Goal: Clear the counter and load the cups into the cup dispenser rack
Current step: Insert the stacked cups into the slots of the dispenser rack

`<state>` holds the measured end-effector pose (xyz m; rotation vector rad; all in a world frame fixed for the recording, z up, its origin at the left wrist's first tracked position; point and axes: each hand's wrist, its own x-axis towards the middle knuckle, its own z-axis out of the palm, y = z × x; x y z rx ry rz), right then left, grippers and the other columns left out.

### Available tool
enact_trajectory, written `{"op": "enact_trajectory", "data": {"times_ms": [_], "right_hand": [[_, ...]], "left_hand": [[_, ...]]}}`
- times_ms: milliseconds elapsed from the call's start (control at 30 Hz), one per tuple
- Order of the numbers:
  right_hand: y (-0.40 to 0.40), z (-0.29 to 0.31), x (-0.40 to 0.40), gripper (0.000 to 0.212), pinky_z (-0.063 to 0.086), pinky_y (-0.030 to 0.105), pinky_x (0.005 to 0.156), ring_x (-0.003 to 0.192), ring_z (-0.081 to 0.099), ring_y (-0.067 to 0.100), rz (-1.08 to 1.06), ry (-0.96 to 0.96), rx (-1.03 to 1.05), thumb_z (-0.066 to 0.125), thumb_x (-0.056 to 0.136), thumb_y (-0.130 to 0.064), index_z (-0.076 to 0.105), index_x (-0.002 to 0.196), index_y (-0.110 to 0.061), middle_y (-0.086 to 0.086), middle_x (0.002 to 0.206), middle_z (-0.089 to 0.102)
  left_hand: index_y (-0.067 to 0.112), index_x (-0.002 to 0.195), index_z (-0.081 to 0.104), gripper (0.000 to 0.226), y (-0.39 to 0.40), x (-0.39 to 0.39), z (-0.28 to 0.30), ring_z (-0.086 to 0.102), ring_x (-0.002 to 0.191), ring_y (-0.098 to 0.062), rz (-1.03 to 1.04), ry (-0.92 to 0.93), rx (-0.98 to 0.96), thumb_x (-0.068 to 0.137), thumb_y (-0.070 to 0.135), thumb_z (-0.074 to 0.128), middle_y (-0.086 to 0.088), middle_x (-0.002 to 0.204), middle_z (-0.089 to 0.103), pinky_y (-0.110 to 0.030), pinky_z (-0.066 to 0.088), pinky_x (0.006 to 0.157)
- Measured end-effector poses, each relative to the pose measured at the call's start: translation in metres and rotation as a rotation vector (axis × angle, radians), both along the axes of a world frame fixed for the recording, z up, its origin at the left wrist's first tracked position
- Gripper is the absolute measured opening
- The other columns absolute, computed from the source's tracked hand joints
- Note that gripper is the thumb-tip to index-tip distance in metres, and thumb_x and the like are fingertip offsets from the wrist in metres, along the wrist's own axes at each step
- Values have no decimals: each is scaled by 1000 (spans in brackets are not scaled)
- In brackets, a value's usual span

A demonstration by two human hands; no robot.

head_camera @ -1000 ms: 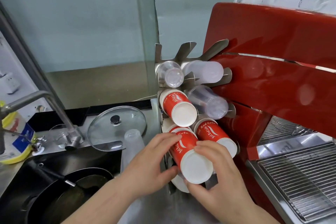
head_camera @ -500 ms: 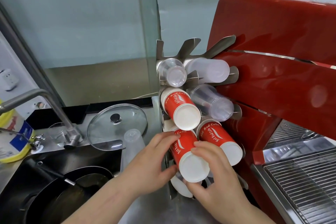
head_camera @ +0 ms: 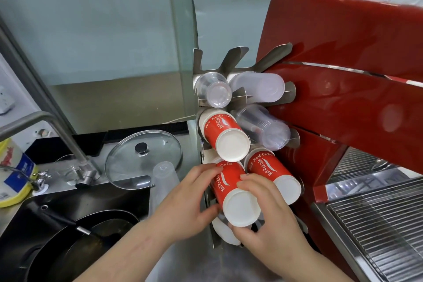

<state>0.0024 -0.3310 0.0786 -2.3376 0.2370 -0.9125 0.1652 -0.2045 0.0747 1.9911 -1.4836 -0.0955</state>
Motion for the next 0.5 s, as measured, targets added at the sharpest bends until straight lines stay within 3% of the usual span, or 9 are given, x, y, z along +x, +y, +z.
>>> {"op": "enact_trajectory", "data": {"times_ms": [100, 233, 400, 500], "right_hand": [[1, 7, -5, 66, 37, 21, 101, 131, 40, 3, 3, 66, -37, 75, 72, -32, 39, 126, -44, -27, 136, 35], [4, 13, -14, 65, 31, 11, 104, 133, 36, 2, 34, 151, -63, 73, 74, -33, 42, 131, -37, -23, 138, 34], [6, 25, -19, 66, 23, 2, 100, 130, 27, -11, 28, 271, -105, 69, 76, -39, 39, 135, -37, -30, 139, 25], [7, 38, -21, 67, 29, 7, 99, 122, 30, -14, 49, 366, -147, 64, 76, -42, 35, 136, -38, -36, 131, 21]], "left_hand": [[29, 152, 23, 77, 3, -4, 3, 22, 142, 4, -30, -63, 47, 87, 35, 64, 12, 156, 23, -6, 18, 111], [30, 152, -9, 88, 10, -15, 5, -5, 146, 5, -66, -122, 158, 92, 42, 54, 15, 160, -11, -3, -3, 108], [29, 147, -21, 89, 14, -19, 7, -6, 150, -9, -58, -213, 230, 93, 48, 47, 7, 161, -18, -23, 1, 121], [26, 145, -27, 91, 14, -21, 11, -9, 150, -11, -59, -285, 269, 93, 50, 44, 3, 161, -20, -26, -5, 122]]}}
